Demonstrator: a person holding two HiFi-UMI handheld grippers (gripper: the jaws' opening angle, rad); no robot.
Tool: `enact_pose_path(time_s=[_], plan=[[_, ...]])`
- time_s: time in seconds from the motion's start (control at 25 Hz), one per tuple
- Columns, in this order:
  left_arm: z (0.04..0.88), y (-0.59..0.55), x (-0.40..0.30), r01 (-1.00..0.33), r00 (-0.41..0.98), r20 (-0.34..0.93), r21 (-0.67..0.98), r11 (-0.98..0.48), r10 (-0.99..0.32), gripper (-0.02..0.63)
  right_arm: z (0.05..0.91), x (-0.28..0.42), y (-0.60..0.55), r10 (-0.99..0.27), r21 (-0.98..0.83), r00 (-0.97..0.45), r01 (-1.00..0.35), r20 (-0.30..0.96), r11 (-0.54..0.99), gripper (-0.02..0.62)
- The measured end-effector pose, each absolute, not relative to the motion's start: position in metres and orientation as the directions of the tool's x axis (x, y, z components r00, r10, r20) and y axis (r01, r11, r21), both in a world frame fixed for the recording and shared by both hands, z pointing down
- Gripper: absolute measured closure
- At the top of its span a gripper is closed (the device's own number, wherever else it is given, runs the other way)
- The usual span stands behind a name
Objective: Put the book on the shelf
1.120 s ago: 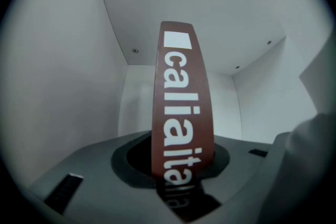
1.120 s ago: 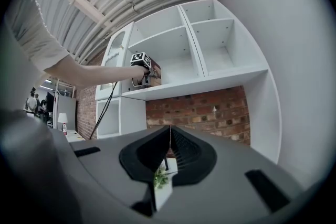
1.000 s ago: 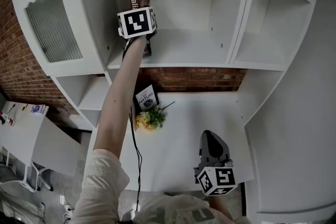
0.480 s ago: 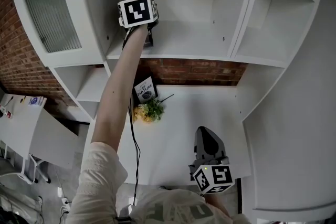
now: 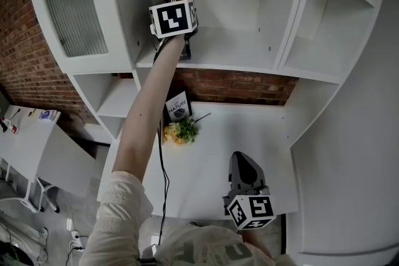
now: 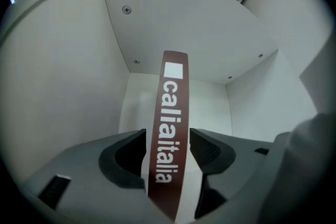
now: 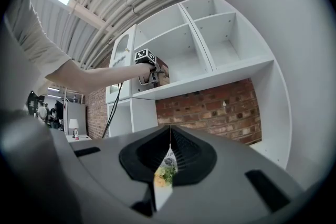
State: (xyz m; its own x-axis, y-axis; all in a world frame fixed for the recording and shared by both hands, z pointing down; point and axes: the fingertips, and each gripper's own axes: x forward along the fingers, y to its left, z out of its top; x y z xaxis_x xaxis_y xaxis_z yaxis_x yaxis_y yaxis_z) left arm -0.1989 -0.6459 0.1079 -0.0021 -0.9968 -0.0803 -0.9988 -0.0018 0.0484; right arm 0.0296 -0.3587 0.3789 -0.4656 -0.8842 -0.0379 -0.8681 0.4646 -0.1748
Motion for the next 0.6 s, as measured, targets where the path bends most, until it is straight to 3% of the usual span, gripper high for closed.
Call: enact_pose_path(time_s=[0.32,0.6], plan=[[0.087,-0.601,-0.185,-0.997,0.036,-0.171,0.065,-0.047,-0.985,0.353,0.381,0.026,-0.341,-0.872,-0.172,-0.488,-0.856,-0.036,0.487,0.578],[0.049,-0.514,-0.164,-0.996,0.087,-0.383,-0.036,-0.079,-0.92,0.353,0.377,0.017,-0.328,-0.857,-0.163,-0.512,-0.842,-0.053,0.514,0.578]])
